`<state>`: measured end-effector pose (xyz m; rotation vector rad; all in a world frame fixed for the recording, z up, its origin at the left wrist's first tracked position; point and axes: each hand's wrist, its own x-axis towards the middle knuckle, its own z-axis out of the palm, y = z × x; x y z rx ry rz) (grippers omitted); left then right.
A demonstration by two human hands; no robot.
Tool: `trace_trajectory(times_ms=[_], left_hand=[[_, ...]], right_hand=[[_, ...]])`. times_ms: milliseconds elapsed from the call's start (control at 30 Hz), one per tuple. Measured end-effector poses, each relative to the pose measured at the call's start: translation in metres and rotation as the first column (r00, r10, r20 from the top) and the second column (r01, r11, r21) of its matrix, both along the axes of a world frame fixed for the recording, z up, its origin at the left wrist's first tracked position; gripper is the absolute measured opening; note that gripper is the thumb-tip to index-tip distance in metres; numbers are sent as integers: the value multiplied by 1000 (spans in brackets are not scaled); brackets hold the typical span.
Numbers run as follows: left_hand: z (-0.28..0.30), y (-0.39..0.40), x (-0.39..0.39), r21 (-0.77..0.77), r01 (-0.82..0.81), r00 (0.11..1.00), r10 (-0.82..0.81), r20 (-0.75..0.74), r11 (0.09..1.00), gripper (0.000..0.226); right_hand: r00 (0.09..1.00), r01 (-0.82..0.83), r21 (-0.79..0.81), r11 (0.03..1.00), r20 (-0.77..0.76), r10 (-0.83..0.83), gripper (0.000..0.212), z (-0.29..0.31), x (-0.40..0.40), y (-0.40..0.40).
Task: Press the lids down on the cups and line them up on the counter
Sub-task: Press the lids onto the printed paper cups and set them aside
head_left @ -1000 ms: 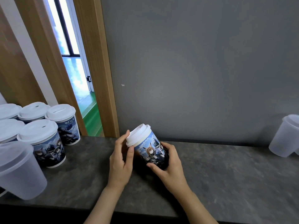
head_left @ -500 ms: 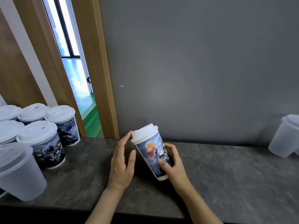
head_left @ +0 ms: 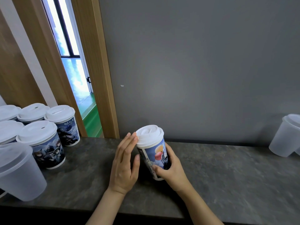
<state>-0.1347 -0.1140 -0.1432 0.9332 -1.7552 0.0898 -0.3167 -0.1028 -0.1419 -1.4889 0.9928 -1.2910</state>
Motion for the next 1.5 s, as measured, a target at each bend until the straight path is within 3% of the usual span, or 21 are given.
trace_trajectory(times_ms=[267, 467, 633, 733, 1033, 1233, 1400, 1500], left_hand=[[2, 1, -1, 88, 51, 986, -36, -160, 995, 51], [3, 1, 0, 103, -52, 973, 73, -220, 993, 37], [4, 2, 1, 54, -106, 968, 116, -224, 993, 31], [5, 2, 1, 46, -101, 964, 109, -241, 994, 33], [6, 5, -1, 186, -40, 958, 91, -271, 982, 39], [5, 1, 5, 83, -122, 950, 141, -280, 989, 34], [3, 0, 6, 36, -135, 959, 140, -247, 990, 32], [5, 0, 7, 34, -137, 957, 141, -252, 990, 31]], right_hand=[[999, -26, 38, 999, -26, 27, 53, 4, -1, 4], [1000, 29, -24, 999, -7, -29, 56, 3, 0, 2], [989, 114, -45, 992, -86, -118, 79, -2, 3, 2], [981, 143, -87, 986, -117, -153, 69, -3, 4, 2], [990, 110, 86, 990, 75, -116, 58, 1, -3, -2], [994, 16, 46, 999, -106, -12, 43, 1, 5, 2], [971, 74, -128, 989, -218, -101, 79, 0, 8, 5], [952, 134, -161, 978, -253, -172, 70, -1, 8, 4]])
